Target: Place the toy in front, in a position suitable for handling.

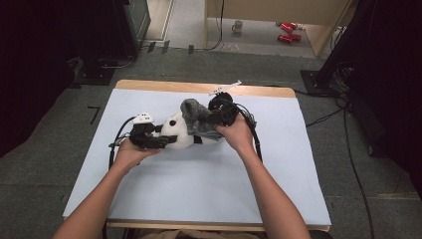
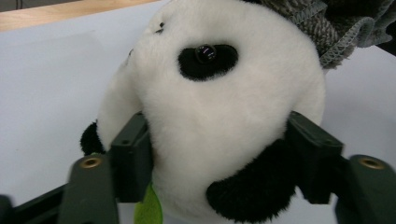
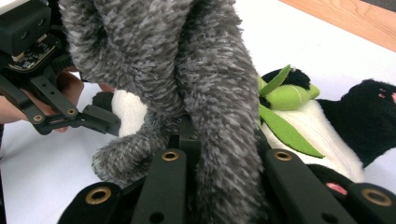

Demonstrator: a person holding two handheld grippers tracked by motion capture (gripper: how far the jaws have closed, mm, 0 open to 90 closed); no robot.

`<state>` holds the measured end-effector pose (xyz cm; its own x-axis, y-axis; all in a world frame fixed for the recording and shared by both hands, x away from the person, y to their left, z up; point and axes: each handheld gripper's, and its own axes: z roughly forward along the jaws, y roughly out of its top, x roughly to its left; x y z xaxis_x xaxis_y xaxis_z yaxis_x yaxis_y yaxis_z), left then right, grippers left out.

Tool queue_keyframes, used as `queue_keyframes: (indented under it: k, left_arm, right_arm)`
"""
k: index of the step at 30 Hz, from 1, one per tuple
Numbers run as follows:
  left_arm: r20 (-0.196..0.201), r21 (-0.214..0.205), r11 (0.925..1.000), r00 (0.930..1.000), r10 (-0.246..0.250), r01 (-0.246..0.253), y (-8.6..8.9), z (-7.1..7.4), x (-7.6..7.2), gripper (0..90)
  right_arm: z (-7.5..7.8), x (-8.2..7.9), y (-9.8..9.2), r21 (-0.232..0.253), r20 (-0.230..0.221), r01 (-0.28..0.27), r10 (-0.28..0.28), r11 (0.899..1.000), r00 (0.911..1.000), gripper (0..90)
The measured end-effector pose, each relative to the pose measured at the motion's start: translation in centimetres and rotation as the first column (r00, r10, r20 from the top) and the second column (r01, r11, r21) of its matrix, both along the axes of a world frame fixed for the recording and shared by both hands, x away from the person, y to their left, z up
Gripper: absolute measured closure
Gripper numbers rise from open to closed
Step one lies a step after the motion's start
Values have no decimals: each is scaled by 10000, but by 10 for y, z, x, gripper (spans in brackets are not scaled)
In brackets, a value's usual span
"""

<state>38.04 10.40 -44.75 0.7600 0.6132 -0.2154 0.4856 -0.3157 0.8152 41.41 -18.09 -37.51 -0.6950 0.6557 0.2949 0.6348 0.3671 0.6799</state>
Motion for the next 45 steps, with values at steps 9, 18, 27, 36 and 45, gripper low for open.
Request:
queue_keyframes:
  k: [9, 18, 27, 36, 45]
  left_arm:
    - [-775, -167, 9993, 9965, 318, -332, 0, 7, -2, 623]
    - [-2073, -1190, 9922, 9782, 128, -382, 5, 20, -5, 683]
    - [-2277, -1175, 9910, 9730, 362, -644, 5, 18, -8, 667]
    - [-2089, -818, 9942, 9766, 519, -703, 5, 16, -9, 654]
    - [-2148, -875, 9928, 9747, 618, -822, 6, 15, -6, 650]
  right_arm:
    - [12, -5, 6, 451, -30, 14, -13, 9990, 10000, 774]
    - [44, -20, 32, 702, 431, -598, 569, 9957, 9975, 773]
    - [15, -18, 51, 358, -407, -335, 350, 9988, 9986, 774]
    - [5, -12, 43, -455, -153, -38, 31, 9990, 9999, 774]
    - [14, -8, -1, -554, -180, 660, -671, 9963, 9976, 774]
